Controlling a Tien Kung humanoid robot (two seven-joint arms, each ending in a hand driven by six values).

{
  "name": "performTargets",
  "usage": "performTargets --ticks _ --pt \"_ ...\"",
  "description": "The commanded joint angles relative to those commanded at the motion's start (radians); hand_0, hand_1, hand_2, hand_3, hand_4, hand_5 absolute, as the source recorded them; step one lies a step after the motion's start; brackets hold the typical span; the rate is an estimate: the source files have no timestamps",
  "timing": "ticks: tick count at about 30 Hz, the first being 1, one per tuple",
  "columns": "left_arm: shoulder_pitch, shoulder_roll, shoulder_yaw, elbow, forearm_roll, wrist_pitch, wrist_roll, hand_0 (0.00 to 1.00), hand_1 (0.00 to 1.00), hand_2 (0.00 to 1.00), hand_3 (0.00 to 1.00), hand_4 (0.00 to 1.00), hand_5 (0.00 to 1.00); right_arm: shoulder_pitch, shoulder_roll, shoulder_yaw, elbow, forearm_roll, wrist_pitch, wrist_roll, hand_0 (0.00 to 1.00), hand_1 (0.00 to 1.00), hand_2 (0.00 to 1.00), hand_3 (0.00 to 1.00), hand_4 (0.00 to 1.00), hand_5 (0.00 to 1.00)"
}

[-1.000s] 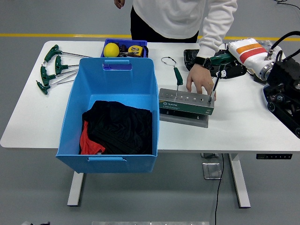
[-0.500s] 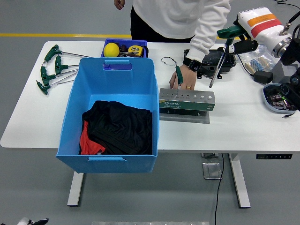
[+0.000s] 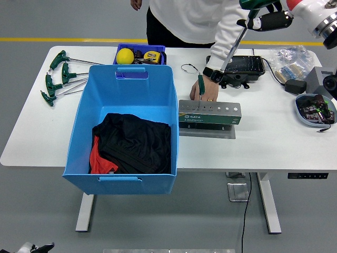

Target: Lift tool from toolbox,place it in box,lift tool from toolbox,place it in box

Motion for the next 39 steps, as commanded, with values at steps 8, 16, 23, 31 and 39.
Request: performTargets --ticks 8,16,23,31,39 --pt "0.002 0.001 0.004 0.0 0.001 -0.003 0.003 0.71 0.661 0.711 0.646 0.678 0.673 0.027 0.036 -0.071 0.199 0.011 -0.013 -0.025 0.002 0.002 0.002 0.002 0.931 0.593" --pt "0.0 -0.001 0.007 0.0 -0.002 -0.001 0.003 0.71 0.663 0.71 0.646 0.678 0.673 0.057 0.101 -0.251 0.32 -0.021 0.012 -0.066 0.002 0.002 0.002 0.002 0.929 0.596" --pt "-0.003 0.002 0.012 0.0 -0.007 0.001 0.003 0.71 0.665 0.708 0.646 0.678 0.673 0.119 0.167 -0.465 0.329 -0.026 0.039 -0.076 0.002 0.002 0.002 0.002 0.932 0.59" --pt "0.0 0.002 0.01 0.0 -0.002 0.005 0.007 0.71 0.665 0.708 0.645 0.678 0.673 0.152 0.249 -0.555 0.236 -0.029 0.085 -0.06 0.003 0.022 0.122 0.153 0.931 0.582" --pt "0.004 0.002 -0.013 0.0 0.023 0.007 0.011 0.711 0.664 0.706 0.646 0.678 0.673 0.177 0.307 -0.585 0.116 -0.048 0.176 -0.071 0.48 0.533 0.617 0.553 0.956 0.575"
